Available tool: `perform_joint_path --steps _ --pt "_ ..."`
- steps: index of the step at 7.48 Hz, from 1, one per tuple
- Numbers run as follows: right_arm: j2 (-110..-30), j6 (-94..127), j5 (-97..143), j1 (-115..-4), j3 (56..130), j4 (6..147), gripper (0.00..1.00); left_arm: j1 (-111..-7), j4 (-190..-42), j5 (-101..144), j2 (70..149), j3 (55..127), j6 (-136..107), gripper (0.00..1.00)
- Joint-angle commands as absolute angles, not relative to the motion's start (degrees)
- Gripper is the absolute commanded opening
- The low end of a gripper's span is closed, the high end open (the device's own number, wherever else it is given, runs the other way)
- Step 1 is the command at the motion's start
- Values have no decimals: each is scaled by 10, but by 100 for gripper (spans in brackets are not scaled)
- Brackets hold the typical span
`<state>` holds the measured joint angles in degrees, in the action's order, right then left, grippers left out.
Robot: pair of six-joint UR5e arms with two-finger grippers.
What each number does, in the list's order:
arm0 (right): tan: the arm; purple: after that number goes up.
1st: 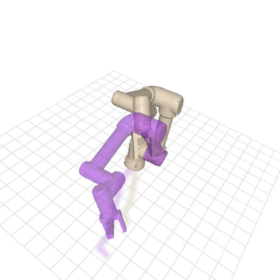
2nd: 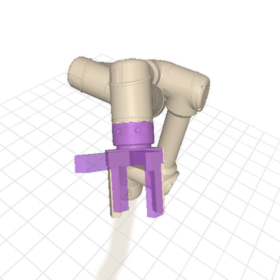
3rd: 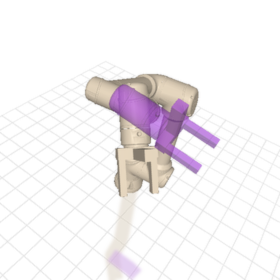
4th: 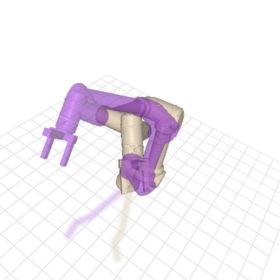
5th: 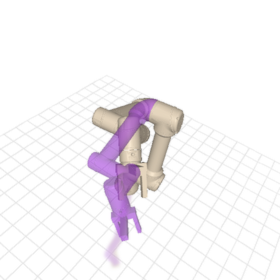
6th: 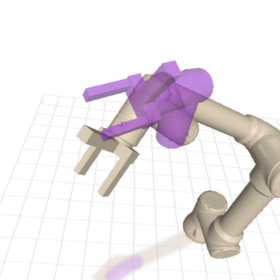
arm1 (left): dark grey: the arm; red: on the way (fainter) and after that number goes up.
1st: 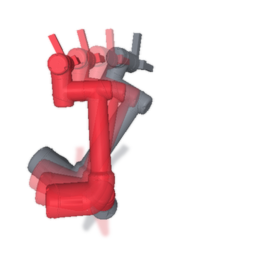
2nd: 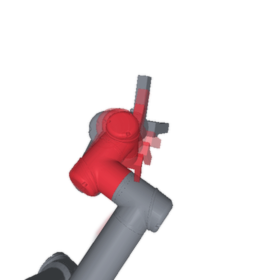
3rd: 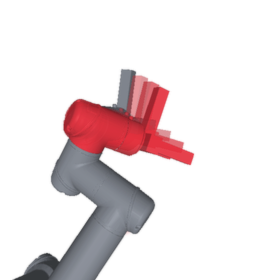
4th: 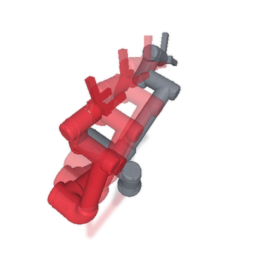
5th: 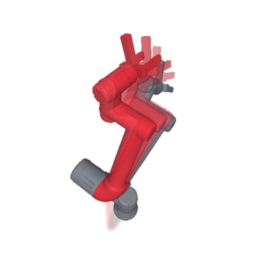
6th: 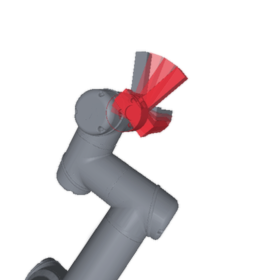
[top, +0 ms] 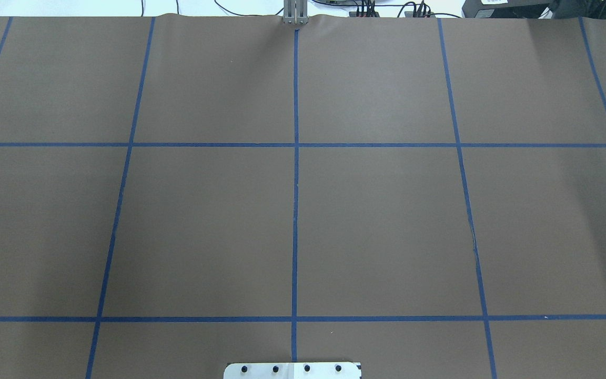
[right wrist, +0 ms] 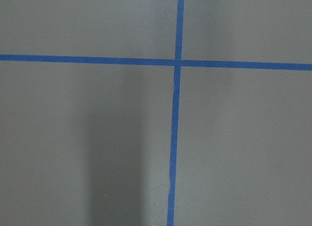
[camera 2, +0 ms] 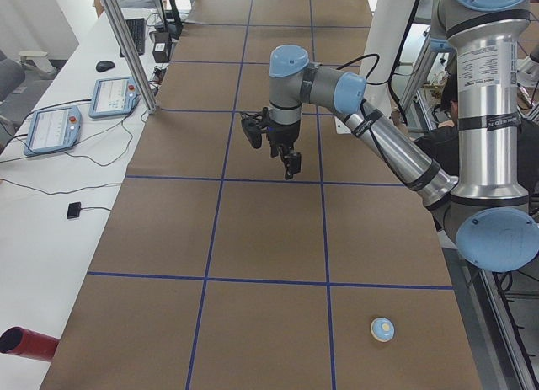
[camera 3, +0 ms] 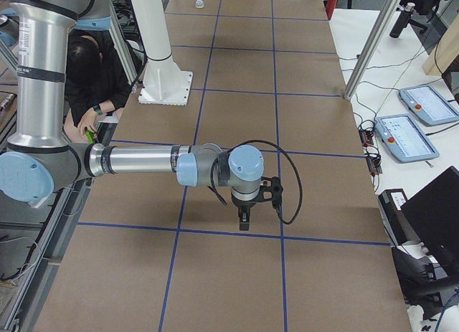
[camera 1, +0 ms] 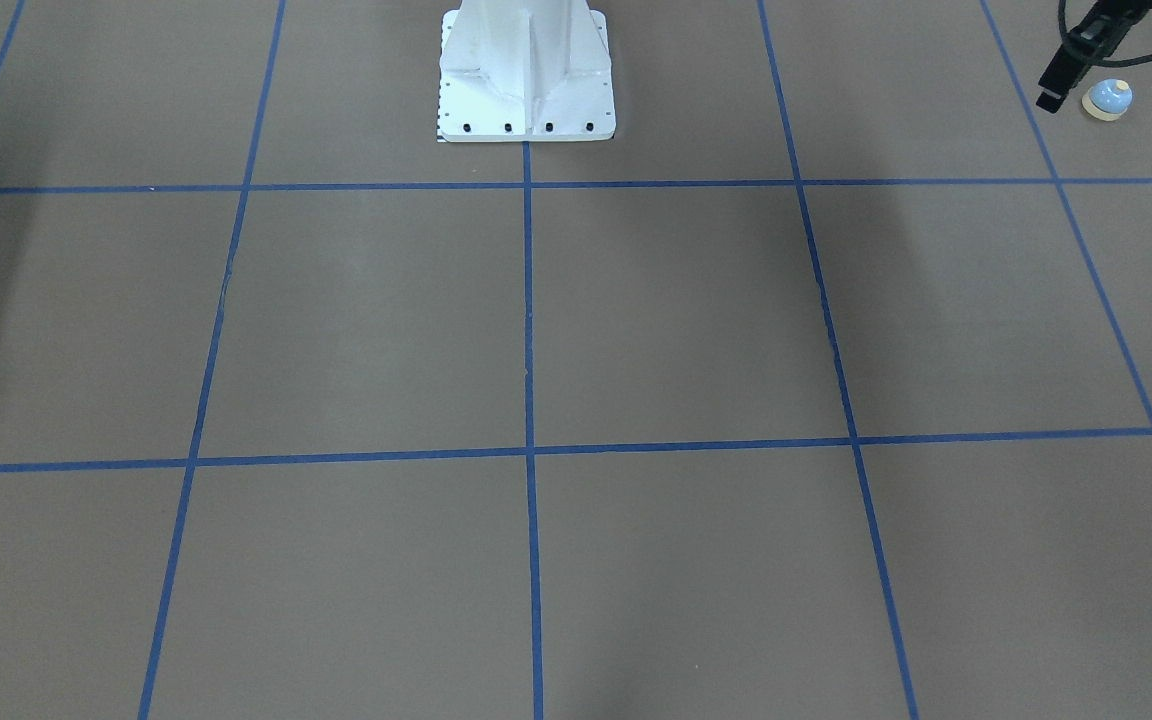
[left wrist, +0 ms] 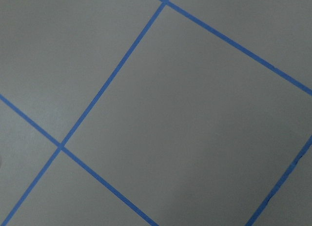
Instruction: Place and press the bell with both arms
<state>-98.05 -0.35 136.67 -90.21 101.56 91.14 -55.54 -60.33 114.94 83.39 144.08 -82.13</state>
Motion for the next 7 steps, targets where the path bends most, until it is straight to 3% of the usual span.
perform_joint_path --steps 1,5,7 --pt "-983 -4 1367 -902 1017 911 100 -386 -589 1041 831 1441 -1060 100" --pt "-983 -4 1365 -903 1022 911 100 -211 -587 951 689 1423 -1339 100" --pt "-983 -4 1366 -903 1024 911 100 -165 -601 930 677 1360 -1440 100"
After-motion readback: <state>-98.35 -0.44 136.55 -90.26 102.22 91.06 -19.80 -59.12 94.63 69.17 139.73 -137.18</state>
